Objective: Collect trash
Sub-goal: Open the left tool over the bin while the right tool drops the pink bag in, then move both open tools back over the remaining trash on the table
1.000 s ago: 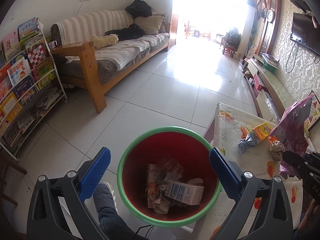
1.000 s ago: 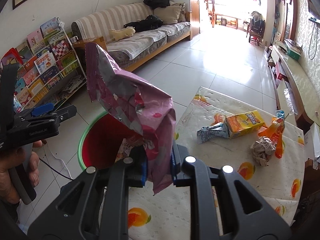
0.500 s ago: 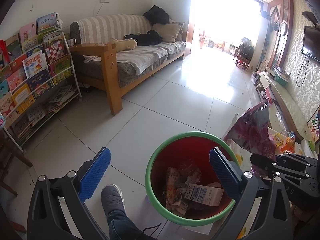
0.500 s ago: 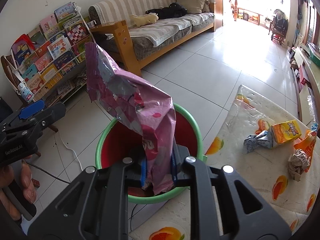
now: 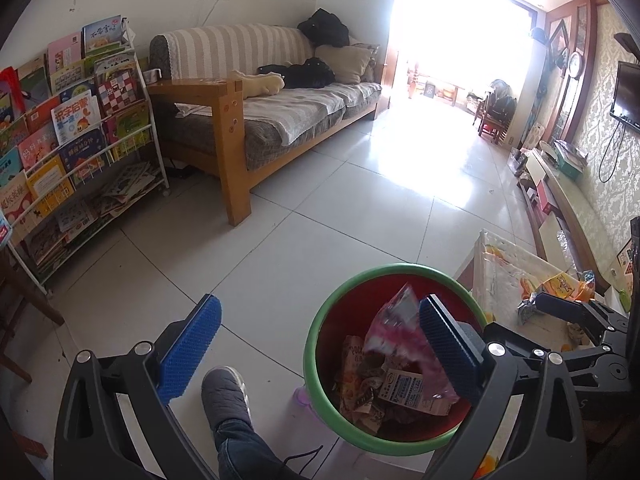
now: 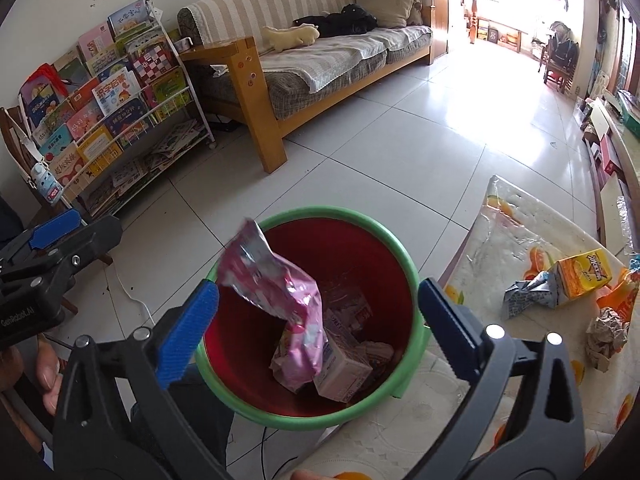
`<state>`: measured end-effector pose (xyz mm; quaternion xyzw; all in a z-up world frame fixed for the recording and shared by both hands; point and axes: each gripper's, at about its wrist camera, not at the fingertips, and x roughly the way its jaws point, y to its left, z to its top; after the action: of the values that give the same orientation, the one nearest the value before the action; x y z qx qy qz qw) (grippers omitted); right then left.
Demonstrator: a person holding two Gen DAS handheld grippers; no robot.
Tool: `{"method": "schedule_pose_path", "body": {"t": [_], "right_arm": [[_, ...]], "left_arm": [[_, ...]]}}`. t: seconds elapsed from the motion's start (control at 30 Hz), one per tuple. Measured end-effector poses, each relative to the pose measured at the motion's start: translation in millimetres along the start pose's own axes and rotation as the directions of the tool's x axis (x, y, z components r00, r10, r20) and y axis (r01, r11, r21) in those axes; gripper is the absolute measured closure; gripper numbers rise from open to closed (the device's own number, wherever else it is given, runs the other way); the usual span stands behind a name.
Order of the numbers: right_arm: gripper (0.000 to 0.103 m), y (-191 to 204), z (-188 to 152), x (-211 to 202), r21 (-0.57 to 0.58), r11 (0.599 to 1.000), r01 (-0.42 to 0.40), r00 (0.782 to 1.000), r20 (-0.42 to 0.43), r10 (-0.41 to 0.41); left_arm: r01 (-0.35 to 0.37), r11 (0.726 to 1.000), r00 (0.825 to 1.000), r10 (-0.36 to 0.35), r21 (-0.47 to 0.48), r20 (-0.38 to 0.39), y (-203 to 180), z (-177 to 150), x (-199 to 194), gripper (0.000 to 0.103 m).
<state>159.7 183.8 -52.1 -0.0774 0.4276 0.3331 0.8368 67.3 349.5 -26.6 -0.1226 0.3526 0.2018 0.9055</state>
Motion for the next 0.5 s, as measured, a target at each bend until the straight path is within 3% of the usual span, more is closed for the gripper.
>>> {"method": "schedule_pose_path", "body": {"t": [0.2,0.5], "right_arm": [[0.005,-9,-3,-2,0.011,1.000,0.013,1.000,-0.021,-0.013],[0.005,-39,-16,-52,0.045,0.996,0.074,0.995,0.057,-0.077]], "left_arm": [[0.007,1.000,1.000,-0.007,0.007,0.001,-6,2,-3,0.008],[0.075,0.995,0.997,-0.075,0.062,-0.007,-50,2,-13,0.008]]}}
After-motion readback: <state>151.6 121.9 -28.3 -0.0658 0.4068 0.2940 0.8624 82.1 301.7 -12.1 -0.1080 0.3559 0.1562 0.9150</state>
